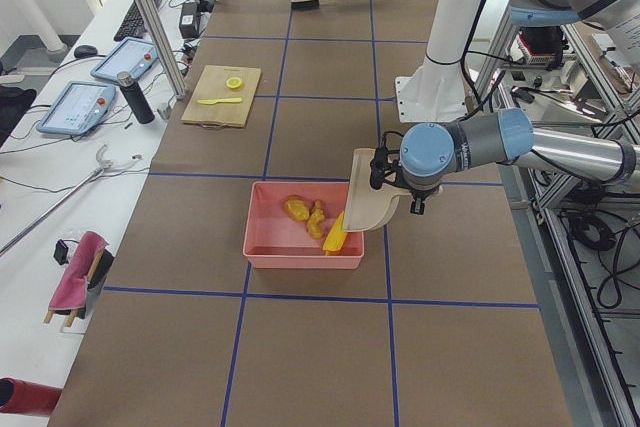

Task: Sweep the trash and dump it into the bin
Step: 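Tilt the dustpan over the pink bin with the left gripper to dump vegetables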

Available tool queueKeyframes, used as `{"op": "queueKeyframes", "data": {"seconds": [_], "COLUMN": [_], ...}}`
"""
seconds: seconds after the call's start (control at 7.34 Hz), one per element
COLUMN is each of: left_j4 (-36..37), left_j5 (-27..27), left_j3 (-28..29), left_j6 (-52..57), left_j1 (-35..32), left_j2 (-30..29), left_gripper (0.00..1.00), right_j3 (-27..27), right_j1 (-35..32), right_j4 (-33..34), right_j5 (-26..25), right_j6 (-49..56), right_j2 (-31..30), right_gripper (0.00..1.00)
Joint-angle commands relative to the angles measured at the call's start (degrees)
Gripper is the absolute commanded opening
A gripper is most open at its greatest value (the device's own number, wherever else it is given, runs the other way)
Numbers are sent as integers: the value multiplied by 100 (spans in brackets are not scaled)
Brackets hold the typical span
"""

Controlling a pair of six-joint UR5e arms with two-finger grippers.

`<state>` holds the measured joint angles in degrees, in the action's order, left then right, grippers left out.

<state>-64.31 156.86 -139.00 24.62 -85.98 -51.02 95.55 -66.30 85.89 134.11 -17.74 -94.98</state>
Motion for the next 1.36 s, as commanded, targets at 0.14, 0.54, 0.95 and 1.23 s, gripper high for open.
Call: {"op": "queueKeyframes", "data": {"seconds": [0.14,0.54,0.95,1.23], "left_j4": [634,1043,1026,764], "left_j5": [-488,-700,-982,-1191], "left_j3": [-591,-549,-128,57], "left_j6": [-1,8,51,69], "left_j1": [-366,-771,-702,94], "left_j2": [-616,-1802,-3400,-4002], "left_gripper": [0,0,0,0], "right_j3": [69,78,61,96], "right_j1": [-372,-1680,-2036,-2027], "right_j4": [-11,25,-2,-2], "right_j5": [-103,-649,-859,-1351], "right_j6": [33,304,385,368], "right_j2": [172,366,94,76], "right_gripper": [100,100,100,100]}}
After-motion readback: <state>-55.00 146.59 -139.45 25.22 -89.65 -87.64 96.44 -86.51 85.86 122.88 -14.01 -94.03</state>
